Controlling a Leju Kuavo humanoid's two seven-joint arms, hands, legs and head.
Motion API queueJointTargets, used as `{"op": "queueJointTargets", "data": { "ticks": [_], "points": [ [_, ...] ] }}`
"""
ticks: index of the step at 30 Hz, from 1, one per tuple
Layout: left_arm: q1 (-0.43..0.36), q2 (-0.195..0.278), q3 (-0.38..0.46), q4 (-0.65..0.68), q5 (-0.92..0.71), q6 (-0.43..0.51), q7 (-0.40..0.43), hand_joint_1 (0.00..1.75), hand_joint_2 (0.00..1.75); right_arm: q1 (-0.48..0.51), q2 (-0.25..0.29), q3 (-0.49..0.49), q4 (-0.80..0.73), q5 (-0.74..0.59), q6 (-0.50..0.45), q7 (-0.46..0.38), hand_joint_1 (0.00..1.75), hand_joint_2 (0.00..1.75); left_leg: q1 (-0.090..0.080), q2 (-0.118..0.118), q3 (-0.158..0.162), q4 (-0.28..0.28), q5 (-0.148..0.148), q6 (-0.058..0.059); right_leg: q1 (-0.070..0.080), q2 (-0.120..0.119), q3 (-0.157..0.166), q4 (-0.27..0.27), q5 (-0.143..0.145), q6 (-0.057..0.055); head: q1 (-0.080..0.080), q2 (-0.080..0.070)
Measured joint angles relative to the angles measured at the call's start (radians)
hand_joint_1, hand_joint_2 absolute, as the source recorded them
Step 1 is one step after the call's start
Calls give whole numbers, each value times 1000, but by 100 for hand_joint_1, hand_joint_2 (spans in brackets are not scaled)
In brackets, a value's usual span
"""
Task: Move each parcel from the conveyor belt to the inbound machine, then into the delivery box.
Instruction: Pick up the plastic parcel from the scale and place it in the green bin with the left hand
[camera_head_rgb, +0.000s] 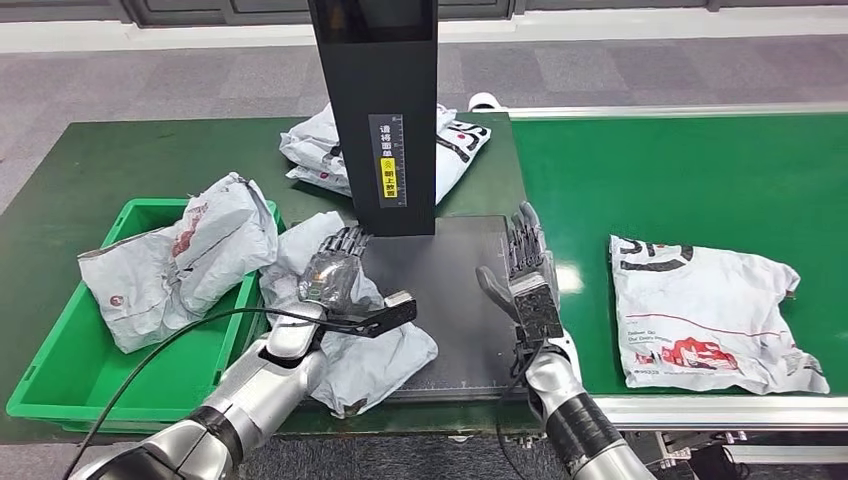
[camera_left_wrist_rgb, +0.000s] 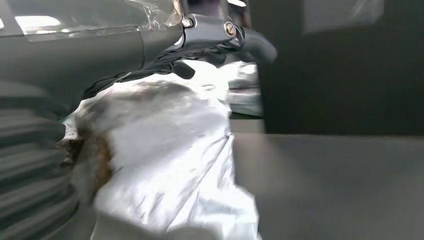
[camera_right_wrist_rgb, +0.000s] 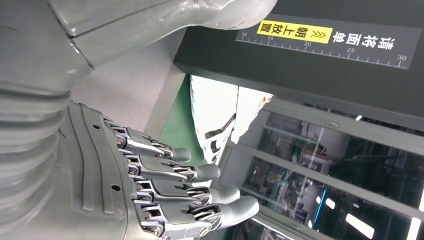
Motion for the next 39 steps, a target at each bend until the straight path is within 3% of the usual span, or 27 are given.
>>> {"op": "queueJointTargets", "data": {
  "ticks": [4, 13, 19, 23, 28, 33, 39],
  "points": [
    [23, 31, 15, -34, -114, -73, 57, 175, 175, 0, 0, -16, 6, 42, 26, 0, 0, 175, 0, 2, 5, -1, -2, -2, 0, 4, 4, 0, -1, -1, 0, 0],
    [99, 51, 124, -137, -76, -84, -78, 175, 175, 25, 0, -23, -3, 96, 52, 38, 0, 175, 1, 3, 7, -1, 0, -6, 3, 4, 4, 0, 0, -4, 0, 0],
    [128, 55, 174, -228, 45, 40, -187, 175, 175, 31, 0, -33, -18, 96, 61, 53, 0, 175, 2, 3, 5, -1, 0, -6, 3, 4, 2, 1, 0, -4, 0, 0],
    [130, 65, 187, -326, 108, 172, -226, 175, 175, 37, 0, -34, -24, 75, 68, 58, 0, 175, 3, 2, 4, -1, 0, -6, 3, 4, 1, 1, 0, -4, 0, 0],
    [126, 94, 207, -466, 154, 259, -258, 175, 175, 46, 0, -35, -32, 62, 67, 61, 0, 175, 3, 3, 3, -1, 0, -6, 3, 4, 0, 1, 0, -4, 0, 0],
    [96, 137, 223, -560, 51, 344, -242, 175, 175, 49, 0, -35, -35, 52, 52, 62, 0, 175, 3, 3, 2, -1, 0, -6, 3, 4, 0, 1, 0, -4, 0, 0],
    [82, 205, 314, -629, -177, 365, -140, 175, 175, 72, -3, -35, -45, 35, 29, 58, 0, 175, 3, 4, 3, -1, 0, -6, 3, 5, -1, 1, 0, -5, 0, 0]
  ]
}}
